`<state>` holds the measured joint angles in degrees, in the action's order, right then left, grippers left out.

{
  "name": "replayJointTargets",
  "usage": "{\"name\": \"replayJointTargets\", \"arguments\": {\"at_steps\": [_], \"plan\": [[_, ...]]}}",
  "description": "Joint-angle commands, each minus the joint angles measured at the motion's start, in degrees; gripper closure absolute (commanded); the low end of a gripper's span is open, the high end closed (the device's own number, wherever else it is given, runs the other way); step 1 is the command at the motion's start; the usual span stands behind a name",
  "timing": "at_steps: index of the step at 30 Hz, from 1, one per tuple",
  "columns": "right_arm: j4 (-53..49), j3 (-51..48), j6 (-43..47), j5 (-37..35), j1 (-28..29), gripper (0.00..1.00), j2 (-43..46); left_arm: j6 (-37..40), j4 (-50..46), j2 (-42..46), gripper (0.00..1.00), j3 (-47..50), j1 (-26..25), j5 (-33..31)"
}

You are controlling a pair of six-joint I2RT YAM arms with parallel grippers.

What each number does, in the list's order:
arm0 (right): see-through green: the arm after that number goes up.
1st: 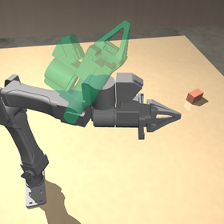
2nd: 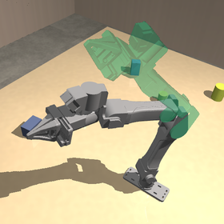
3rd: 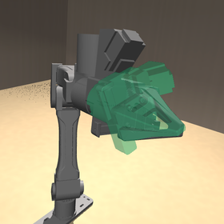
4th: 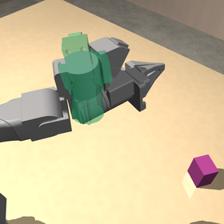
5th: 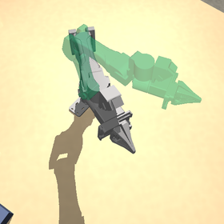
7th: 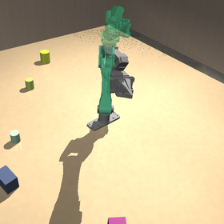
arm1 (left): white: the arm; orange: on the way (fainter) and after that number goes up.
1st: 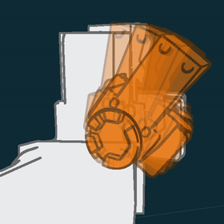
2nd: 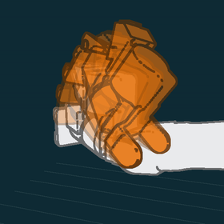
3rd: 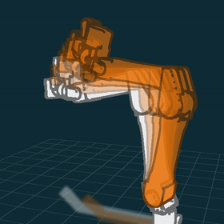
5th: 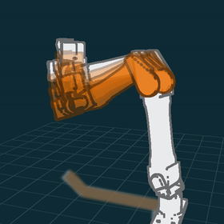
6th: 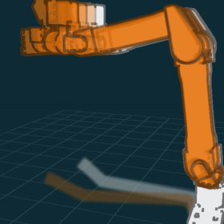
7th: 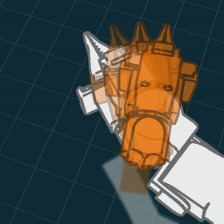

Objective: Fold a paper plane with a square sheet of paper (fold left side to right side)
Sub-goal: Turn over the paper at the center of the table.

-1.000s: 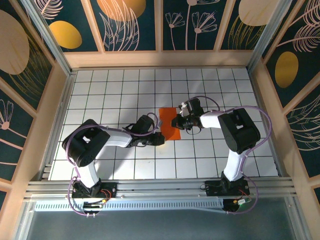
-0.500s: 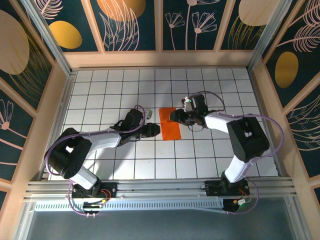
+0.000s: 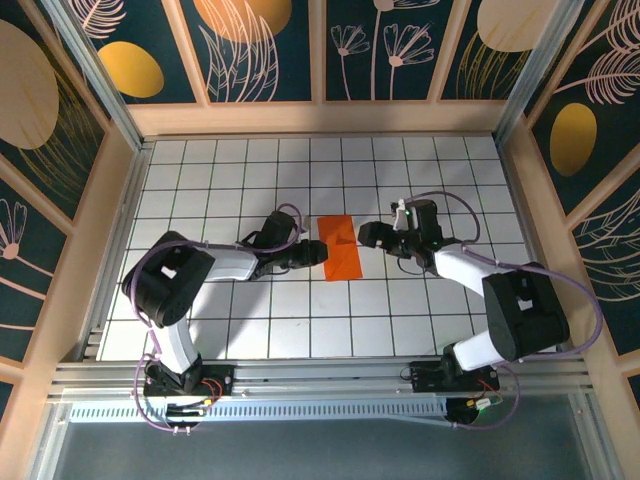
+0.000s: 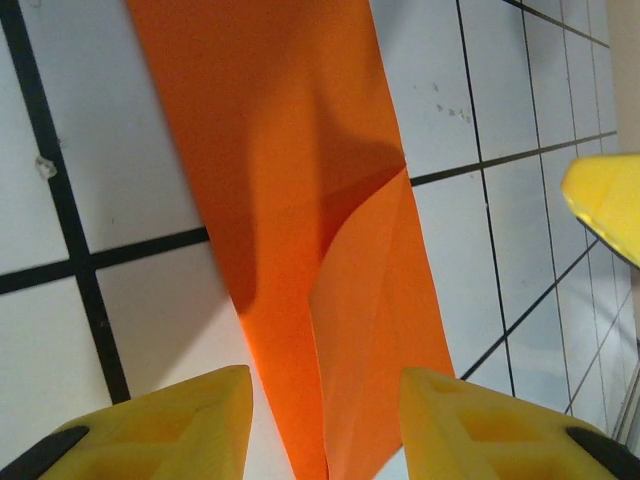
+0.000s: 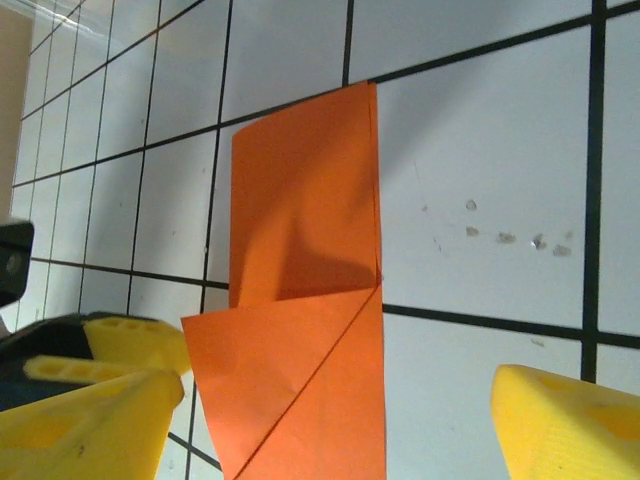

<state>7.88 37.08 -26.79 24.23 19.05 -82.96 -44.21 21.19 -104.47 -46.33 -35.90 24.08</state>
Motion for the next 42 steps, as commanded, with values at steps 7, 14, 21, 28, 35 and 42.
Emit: {"name": "replayJointTargets", "arguments": {"at_steps": [7, 14, 21, 28, 35, 42], "plan": [[-0.26, -1.57, 2.91, 1.89, -0.46, 0.20, 2.10, 1.55, 2.78, -4.06, 0.79, -3.38, 0.22, 0.11], [4.93, -2.00, 1.65, 8.77, -0.44, 0.26, 0.30, -0.37, 10.62, 0.91, 1.00, 2.00, 0.23, -1.46], [11.02, -1.17, -1.12, 11.63, 1.53, 0.24, -4.31, -4.72, 20.48, 4.68, 1.00, 8.44, 0.26, -2.34], [17.30, 1.65, -3.98, 11.79, 3.69, 0.23, -11.21, -5.47, 21.59, 5.58, 1.00, 10.26, 0.25, -2.98], [20.34, 5.22, -5.26, 12.66, 5.64, 0.24, -17.08, -5.57, 21.70, 5.42, 1.00, 10.87, 0.30, -3.07], [24.13, 6.90, -7.45, 14.09, 6.45, 0.28, -19.95, -5.74, 21.11, 4.09, 1.00, 10.60, 0.25, -3.44]]}}
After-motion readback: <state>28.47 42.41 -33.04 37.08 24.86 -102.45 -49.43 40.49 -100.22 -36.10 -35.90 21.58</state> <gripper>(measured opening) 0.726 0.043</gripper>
